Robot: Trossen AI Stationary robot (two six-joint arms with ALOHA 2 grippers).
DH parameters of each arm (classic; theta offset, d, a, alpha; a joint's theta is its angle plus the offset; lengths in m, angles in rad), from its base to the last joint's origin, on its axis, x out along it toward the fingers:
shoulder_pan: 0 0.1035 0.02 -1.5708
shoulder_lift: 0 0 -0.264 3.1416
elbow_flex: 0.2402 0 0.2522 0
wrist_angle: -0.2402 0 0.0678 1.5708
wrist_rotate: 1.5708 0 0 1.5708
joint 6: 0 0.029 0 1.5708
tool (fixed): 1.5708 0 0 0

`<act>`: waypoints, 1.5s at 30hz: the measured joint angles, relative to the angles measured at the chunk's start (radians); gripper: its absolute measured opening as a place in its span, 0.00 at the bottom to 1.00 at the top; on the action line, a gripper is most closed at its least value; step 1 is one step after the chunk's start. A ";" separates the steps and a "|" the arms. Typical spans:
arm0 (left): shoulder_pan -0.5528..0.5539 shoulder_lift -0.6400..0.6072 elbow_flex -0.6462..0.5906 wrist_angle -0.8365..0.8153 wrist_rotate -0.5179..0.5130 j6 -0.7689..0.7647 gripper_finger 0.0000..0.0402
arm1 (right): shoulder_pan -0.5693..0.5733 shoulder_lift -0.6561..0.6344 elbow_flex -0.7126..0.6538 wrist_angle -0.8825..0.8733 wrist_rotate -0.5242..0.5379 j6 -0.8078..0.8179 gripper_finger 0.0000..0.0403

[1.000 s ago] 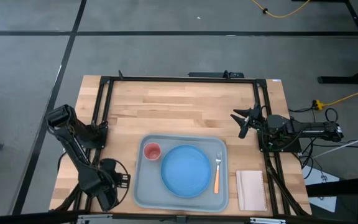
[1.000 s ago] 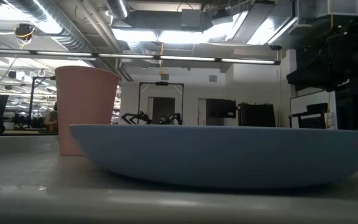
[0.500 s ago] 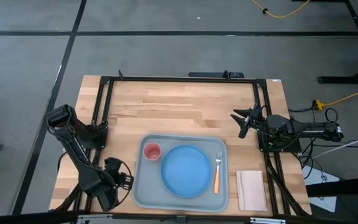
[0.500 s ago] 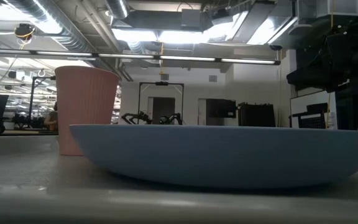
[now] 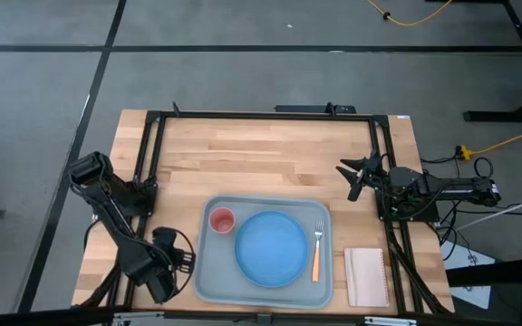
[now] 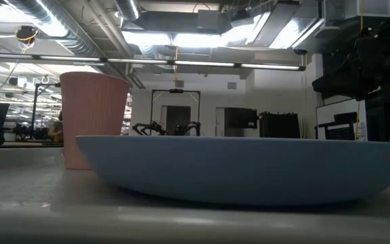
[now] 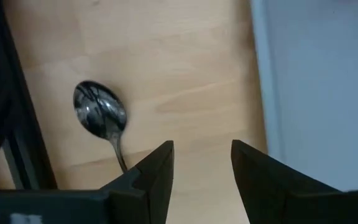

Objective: Pick and place plate/cup/fork/spoon on tray
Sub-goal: Put the black spoon on the gray tray on the left of the blue plate

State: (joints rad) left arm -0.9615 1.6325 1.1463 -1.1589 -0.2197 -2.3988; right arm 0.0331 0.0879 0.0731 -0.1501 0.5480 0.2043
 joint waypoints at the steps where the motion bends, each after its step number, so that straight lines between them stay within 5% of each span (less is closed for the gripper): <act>1: -0.003 0.000 0.000 0.000 0.001 -0.016 0.38 | 0.000 0.000 0.000 0.000 0.000 0.000 0.36; 23: 0.008 0.116 -0.001 0.035 0.181 -0.137 0.38 | 0.000 0.000 0.000 0.000 -0.001 0.001 0.36; 40: 0.037 0.116 -0.001 0.079 0.069 -0.086 0.38 | 0.000 0.000 0.000 0.000 0.000 0.000 0.36; 45: 0.028 0.116 -0.001 -0.041 0.091 -0.217 0.38 | 0.000 0.000 0.000 0.000 -0.001 0.005 0.36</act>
State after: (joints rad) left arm -0.9339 1.7489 1.1454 -1.2001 -0.1286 -2.6158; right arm 0.0334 0.0879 0.0731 -0.1501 0.5472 0.2091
